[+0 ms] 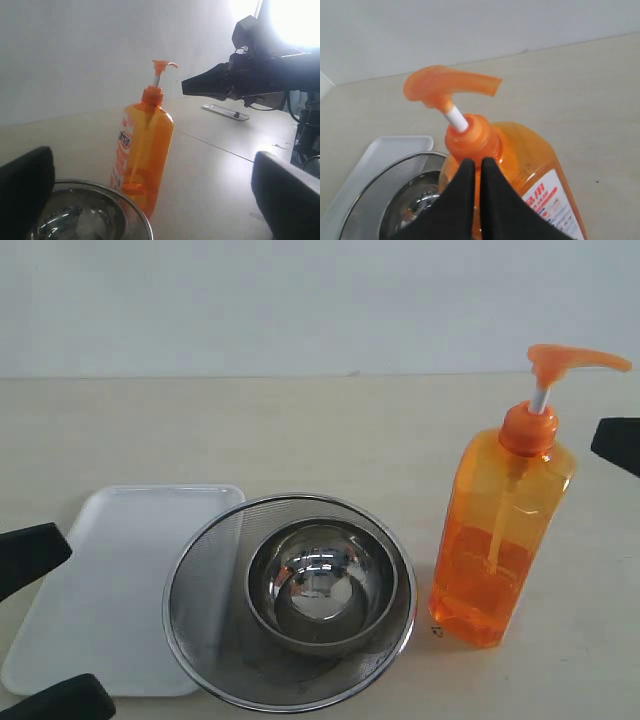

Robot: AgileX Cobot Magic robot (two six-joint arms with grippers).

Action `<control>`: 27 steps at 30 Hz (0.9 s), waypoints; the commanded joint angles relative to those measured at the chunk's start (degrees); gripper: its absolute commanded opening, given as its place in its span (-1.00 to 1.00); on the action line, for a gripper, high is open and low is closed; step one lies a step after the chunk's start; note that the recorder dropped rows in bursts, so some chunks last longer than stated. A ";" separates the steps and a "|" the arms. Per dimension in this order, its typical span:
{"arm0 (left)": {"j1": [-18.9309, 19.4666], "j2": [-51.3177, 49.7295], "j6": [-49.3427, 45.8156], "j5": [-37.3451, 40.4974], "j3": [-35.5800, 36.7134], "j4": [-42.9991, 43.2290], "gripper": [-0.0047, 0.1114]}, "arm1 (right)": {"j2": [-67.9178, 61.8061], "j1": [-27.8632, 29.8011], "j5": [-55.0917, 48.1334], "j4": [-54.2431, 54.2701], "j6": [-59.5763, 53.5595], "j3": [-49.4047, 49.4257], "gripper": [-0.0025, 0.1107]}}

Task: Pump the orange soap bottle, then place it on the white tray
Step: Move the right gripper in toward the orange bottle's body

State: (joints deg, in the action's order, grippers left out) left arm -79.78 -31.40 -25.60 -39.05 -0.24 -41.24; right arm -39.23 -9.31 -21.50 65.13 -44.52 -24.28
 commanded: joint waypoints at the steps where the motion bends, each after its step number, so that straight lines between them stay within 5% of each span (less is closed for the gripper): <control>1: -0.19 0.32 -0.20 0.46 0.24 0.31 0.98 | 0.48 0.17 -2.61 1.54 -1.08 0.27 -0.96; 11: -0.19 0.32 -0.20 0.47 0.24 0.41 0.98 | 9.19 -3.27 11.34 -5.92 0.76 6.41 -0.96; 17: -0.19 0.32 -0.20 0.47 0.24 0.41 0.98 | 15.92 -12.03 23.50 -30.10 26.02 11.38 -0.96; 19: -0.19 0.32 -0.20 0.47 0.24 0.41 0.98 | 13.75 -15.44 27.86 -45.50 40.52 10.92 -0.96; 23: -0.19 0.32 -0.20 0.47 0.24 0.41 0.98 | 3.97 -15.84 23.87 -44.36 38.58 3.84 -0.96; 27: -0.19 0.32 -0.20 0.47 0.24 0.41 0.98 | -7.20 -16.69 32.05 -44.73 40.18 7.56 -0.96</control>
State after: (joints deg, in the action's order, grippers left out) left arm -79.78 -31.40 -25.60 -38.77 -0.24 -41.03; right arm -42.51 -25.21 6.31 21.39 -5.03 -19.21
